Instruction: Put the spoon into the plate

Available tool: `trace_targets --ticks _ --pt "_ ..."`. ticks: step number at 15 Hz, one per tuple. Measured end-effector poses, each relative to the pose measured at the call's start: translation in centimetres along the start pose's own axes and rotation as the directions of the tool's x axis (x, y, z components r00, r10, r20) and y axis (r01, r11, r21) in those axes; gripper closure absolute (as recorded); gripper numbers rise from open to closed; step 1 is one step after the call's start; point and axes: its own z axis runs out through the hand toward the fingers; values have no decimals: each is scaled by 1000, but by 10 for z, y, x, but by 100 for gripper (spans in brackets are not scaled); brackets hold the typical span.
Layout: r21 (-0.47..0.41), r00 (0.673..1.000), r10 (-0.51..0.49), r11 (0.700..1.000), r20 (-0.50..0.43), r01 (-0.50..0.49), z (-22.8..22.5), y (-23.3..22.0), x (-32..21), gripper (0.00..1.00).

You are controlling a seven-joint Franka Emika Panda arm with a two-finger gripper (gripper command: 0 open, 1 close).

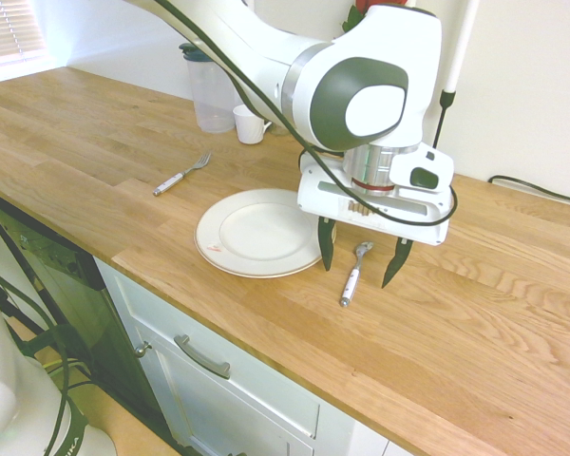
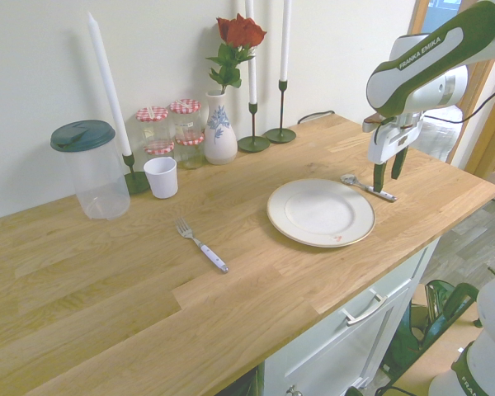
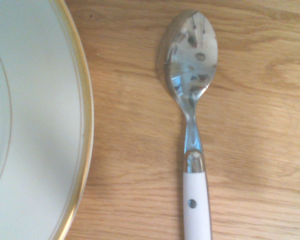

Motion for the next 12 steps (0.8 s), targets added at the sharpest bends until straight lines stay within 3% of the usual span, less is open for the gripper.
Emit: trace_targets --ticks 12 --pt "16 1000 -19 1000 -22 19 23 -13 -9 100"
